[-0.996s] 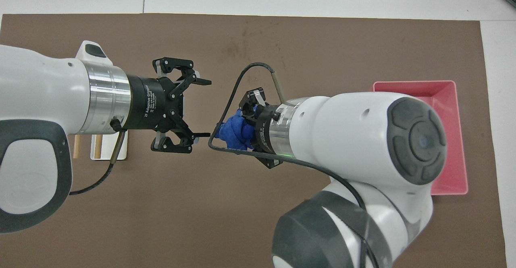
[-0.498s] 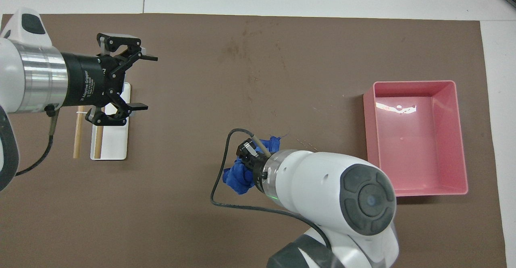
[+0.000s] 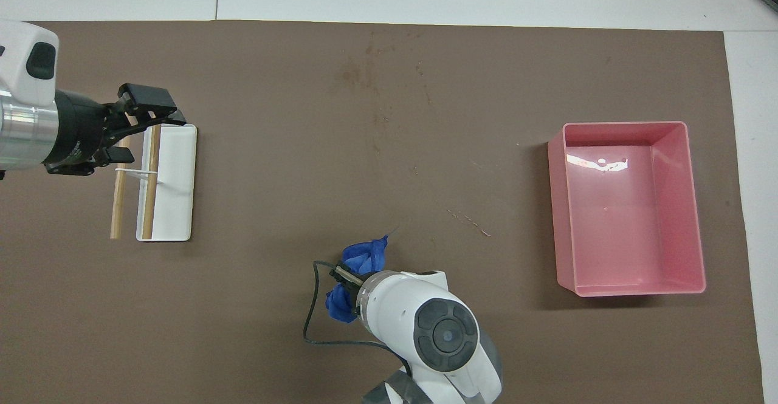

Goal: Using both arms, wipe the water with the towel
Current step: 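Pull the cloth back with the right gripper while the left gripper withdraws, then carry the blue cloth with the right gripper over the pink bin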

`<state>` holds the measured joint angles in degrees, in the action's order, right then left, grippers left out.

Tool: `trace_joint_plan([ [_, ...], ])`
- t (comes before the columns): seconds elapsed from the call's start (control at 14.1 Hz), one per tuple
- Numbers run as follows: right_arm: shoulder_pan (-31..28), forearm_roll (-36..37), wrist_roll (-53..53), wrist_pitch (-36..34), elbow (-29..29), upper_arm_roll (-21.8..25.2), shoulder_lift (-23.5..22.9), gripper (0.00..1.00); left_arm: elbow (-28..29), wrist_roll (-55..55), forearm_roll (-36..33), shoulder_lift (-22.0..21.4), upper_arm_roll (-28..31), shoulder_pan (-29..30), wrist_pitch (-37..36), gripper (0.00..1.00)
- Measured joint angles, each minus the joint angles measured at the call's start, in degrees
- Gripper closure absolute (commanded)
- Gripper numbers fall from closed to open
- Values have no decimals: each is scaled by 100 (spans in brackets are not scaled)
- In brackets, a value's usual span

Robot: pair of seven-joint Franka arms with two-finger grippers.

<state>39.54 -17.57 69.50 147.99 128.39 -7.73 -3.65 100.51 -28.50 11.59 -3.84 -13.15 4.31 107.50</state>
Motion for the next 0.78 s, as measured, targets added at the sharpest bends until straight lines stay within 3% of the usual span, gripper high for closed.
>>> trace_joint_plan([
  [0.36,-116,4,-2515,156,239,79,-84,100,-87,2036,-1058,-15,1,15,-878,0],
  [0.57,-117,4,-3333,378,421,78,-174,100,-406,2495,-1152,30,21,55,-1409,0],
  [0.78,-286,4,-3939,392,518,79,-192,100,-736,2593,-1152,145,784,-611,-1736,0],
])
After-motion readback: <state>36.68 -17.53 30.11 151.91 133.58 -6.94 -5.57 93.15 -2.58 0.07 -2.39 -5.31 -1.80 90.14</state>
